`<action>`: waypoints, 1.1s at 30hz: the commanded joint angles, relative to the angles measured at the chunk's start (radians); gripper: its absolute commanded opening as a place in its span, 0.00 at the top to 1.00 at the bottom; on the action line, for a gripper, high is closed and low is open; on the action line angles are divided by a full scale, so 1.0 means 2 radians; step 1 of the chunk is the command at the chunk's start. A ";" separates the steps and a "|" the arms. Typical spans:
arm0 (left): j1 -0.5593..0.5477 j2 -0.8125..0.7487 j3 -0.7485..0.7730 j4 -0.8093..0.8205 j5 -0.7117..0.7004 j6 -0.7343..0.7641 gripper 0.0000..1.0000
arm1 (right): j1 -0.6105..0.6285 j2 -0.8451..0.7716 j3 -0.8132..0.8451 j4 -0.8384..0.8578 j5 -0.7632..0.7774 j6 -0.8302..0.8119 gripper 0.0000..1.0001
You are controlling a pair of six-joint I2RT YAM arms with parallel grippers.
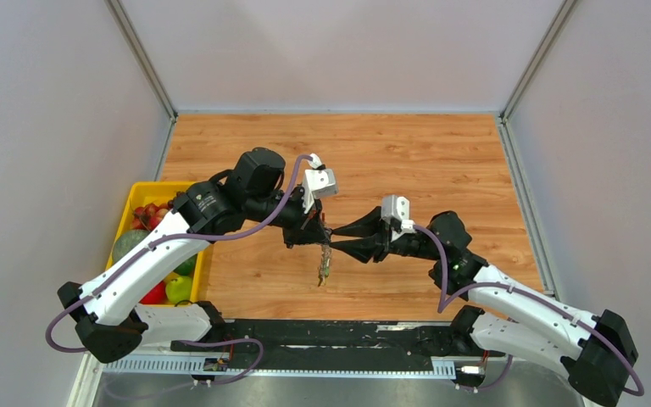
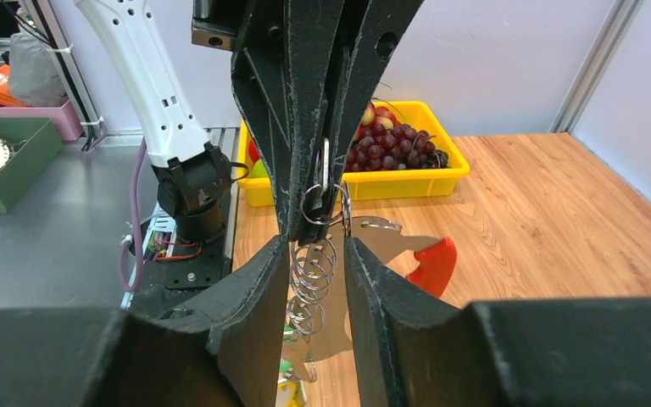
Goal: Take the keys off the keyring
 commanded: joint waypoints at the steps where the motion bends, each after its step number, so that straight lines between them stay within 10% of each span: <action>1: -0.006 -0.008 0.008 0.019 0.009 0.004 1.00 | 0.001 -0.015 0.010 0.018 0.018 -0.005 0.64; 33: -0.006 0.000 0.018 0.011 0.011 0.002 1.00 | 0.001 -0.025 0.007 0.002 0.069 -0.015 0.63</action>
